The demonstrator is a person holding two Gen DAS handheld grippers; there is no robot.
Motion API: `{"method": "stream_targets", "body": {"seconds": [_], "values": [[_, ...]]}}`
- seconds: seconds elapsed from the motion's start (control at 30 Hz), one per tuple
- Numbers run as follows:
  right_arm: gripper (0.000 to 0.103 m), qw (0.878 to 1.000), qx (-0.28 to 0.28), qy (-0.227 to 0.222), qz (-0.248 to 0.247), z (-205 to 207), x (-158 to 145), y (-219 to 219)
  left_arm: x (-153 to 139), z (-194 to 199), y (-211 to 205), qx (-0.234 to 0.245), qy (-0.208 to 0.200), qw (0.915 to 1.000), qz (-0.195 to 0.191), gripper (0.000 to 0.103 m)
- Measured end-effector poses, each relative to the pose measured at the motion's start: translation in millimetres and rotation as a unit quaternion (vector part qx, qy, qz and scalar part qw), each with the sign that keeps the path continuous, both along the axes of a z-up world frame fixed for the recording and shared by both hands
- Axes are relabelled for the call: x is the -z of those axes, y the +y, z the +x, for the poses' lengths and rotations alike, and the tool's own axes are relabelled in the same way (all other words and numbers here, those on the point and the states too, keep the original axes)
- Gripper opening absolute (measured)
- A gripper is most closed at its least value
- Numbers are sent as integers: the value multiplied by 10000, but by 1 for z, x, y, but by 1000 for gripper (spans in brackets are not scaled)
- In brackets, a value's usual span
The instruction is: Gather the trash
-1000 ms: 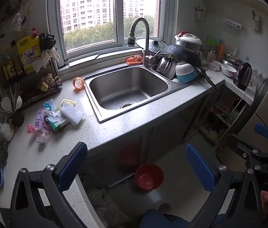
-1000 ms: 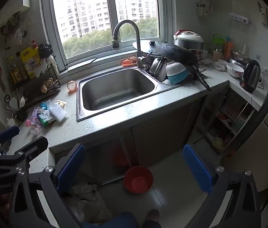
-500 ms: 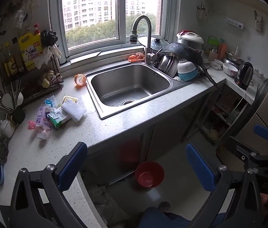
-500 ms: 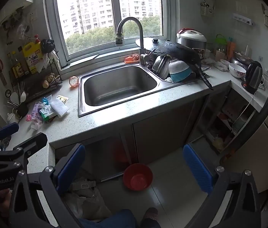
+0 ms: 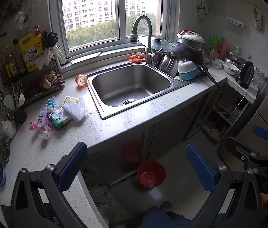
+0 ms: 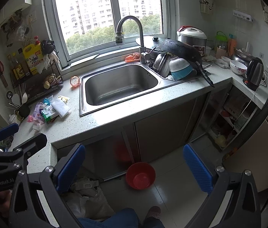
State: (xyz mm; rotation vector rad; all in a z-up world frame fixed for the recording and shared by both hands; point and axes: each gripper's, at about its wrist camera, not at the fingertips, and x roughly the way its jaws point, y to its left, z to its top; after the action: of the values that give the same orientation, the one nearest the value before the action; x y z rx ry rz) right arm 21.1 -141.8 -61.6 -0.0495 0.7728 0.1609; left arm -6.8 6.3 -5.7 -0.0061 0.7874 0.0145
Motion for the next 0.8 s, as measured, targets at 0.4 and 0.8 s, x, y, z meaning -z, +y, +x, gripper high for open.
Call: {"method": "stream_targets", "body": {"seconds": [0.4,0.8], "values": [[103,10000,-29,64,6,0,1,0,2,-1,-1,18,64,10000,16,103],[103,10000,-13,86,-1,1,3,1,3,1,-2,22,86,10000,20,103]]}}
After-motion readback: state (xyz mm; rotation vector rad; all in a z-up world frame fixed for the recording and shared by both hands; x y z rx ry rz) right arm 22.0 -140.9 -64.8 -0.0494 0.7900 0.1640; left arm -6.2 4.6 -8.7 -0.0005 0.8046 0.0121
